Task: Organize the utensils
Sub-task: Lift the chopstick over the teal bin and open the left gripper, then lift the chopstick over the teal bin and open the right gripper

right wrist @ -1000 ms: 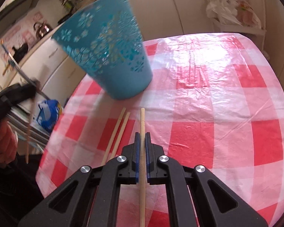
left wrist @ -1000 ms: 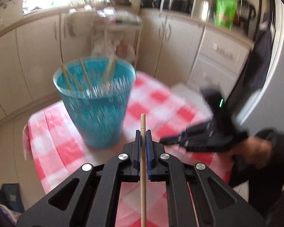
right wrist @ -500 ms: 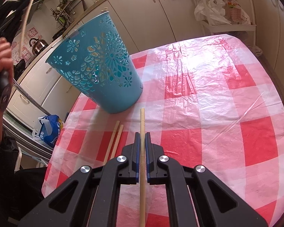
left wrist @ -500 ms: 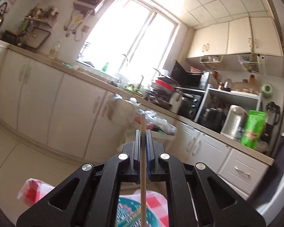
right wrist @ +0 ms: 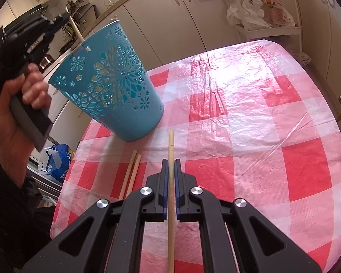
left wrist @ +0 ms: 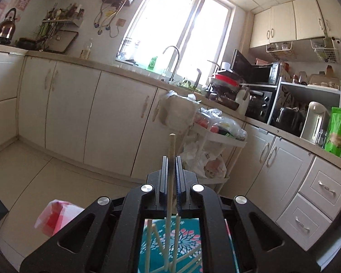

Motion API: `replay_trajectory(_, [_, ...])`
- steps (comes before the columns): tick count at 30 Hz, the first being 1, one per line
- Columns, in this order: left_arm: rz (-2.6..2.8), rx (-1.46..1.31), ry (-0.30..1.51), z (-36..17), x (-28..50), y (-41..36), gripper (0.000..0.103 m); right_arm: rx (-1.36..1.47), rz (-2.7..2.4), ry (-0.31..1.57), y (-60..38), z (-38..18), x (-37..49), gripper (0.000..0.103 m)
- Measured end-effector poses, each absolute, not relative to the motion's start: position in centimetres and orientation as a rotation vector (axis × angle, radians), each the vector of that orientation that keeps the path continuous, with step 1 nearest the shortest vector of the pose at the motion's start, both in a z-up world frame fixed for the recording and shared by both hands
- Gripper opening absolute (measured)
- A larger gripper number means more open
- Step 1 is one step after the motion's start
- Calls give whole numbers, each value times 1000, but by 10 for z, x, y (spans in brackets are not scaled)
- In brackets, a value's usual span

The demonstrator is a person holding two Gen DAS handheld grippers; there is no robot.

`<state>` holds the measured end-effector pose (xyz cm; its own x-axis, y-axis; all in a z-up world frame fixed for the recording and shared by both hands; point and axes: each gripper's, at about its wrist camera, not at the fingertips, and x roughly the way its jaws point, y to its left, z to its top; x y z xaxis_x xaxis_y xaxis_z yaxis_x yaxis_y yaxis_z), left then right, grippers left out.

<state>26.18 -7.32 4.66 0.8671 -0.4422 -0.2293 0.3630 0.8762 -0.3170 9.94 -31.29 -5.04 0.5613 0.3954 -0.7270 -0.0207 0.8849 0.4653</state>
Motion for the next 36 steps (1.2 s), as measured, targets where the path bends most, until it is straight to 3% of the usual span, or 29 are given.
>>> replay_trajectory(3, [-431,-239,382,31,254,-64,10,436,257,940,-312,-47,99,6])
replay_trajectory(5, [-420,-231,420,25,242,-53,24,438,259,931,-312,-45,98,6])
replay_trajectory(7, [-389,-248,439,23,222,-37,43,442,261,922,-312,-42,97,6])
replay_trajectory(12, [-351,-295,470,14,185,-5,58,472,266,877,-316,-32,94,6])
replay_trajectory(17, [-346,-294,549,-1,188,-9,58,482,286,794,-314,-7,85,6])
replay_trajectory(23, [-377,-278,523,11,184,-15,58,532,343,599,-313,60,88,6])
replay_trajectory(31, [-369,-299,564,12,186,-11,58,522,345,379,-294,139,165,6])
replay_trajectory(36, [-360,-319,581,13,191,-5,58,393,280,310,-259,156,211,6])
